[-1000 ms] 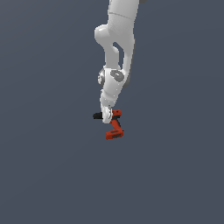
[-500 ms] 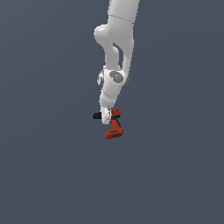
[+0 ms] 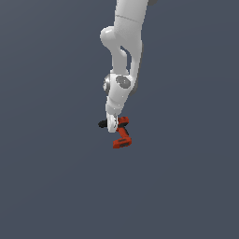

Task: Pick up the object and move it to a goal position.

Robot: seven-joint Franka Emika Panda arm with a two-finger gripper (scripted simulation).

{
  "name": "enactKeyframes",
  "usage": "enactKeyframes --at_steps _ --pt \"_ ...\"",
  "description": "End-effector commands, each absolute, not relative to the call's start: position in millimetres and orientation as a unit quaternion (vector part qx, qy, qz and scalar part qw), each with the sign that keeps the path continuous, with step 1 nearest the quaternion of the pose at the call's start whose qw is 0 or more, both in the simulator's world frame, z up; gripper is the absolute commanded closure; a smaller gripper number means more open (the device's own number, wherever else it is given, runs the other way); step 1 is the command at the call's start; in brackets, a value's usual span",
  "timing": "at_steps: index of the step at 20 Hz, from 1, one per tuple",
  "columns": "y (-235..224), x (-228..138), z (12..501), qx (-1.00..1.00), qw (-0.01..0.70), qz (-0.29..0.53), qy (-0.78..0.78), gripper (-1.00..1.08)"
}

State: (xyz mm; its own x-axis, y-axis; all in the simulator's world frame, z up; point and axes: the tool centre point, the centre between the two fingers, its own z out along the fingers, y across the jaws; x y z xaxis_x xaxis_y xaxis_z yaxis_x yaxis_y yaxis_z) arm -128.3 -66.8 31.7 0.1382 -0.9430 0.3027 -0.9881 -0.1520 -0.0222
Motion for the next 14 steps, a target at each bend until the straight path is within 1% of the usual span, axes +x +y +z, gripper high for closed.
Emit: enactKeyframes --at_steps 1,7,14 --pt "-65.1 -123.2 36.1 0.751 0.09 0.124 -0.642 1.08" --pt "-71.9 -102.1 56.4 0.751 0.09 0.124 -0.642 1.08" --pt "-84.2 -61.0 94.7 0.752 0.09 0.123 -0.642 1.08"
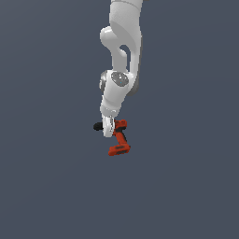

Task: Pick up the object and move it to a goal position.

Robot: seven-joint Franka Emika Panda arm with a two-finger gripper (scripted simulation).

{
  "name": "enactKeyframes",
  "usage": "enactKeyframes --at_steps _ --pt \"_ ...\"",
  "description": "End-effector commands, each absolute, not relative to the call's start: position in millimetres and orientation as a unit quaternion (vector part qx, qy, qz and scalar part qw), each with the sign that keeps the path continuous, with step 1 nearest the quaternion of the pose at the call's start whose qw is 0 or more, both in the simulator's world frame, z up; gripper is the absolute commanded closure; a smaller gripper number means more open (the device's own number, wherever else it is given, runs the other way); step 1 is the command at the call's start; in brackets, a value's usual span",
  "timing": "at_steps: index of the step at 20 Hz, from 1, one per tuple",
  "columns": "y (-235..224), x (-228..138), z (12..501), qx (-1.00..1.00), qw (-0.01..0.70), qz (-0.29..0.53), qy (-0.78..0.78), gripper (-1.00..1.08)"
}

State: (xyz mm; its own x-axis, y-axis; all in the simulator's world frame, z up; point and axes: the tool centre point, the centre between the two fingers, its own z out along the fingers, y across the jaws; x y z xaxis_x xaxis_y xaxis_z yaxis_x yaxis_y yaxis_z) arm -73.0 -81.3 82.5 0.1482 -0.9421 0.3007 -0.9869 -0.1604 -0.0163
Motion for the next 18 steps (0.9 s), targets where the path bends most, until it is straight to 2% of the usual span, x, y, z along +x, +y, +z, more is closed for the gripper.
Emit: enactKeyframes --at_steps 1,9,18 --pt "-86.1 -54.0 100.9 0.752 0.089 0.123 -0.641 1.08" --pt "-100.0 -3.3 145.2 0.753 0.089 0.122 -0.64 1.08" --pt "-107.5 25.3 168.3 0.753 0.09 0.123 -0.64 1.08"
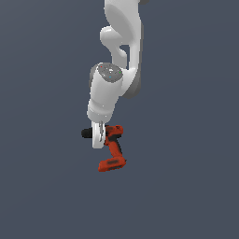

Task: Pick up the object and move it to a goal position.

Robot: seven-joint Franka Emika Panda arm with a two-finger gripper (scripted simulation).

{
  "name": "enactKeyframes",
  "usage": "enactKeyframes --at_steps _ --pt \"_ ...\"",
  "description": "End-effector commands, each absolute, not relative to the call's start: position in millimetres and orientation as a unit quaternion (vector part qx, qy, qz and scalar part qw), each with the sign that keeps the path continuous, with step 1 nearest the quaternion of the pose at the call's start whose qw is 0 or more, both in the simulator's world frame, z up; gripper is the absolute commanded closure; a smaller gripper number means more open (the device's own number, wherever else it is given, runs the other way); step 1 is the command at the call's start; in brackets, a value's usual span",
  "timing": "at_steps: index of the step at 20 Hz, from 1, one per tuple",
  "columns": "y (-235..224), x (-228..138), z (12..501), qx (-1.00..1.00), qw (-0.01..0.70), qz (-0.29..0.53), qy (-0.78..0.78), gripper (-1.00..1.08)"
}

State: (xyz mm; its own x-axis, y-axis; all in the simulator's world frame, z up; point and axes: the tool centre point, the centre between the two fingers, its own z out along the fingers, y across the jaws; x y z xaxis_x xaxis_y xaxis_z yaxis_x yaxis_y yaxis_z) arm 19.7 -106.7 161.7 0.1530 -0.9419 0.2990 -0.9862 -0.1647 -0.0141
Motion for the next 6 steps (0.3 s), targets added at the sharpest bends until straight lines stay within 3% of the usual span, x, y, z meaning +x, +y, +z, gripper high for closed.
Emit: enactKeyframes --at_steps 1,6 --pt "-107.9 26.9 169.5 0.753 0.09 0.123 -0.64 1.08" --pt "-108.8 30.0 171.4 0.753 0.09 0.123 -0.64 1.08"
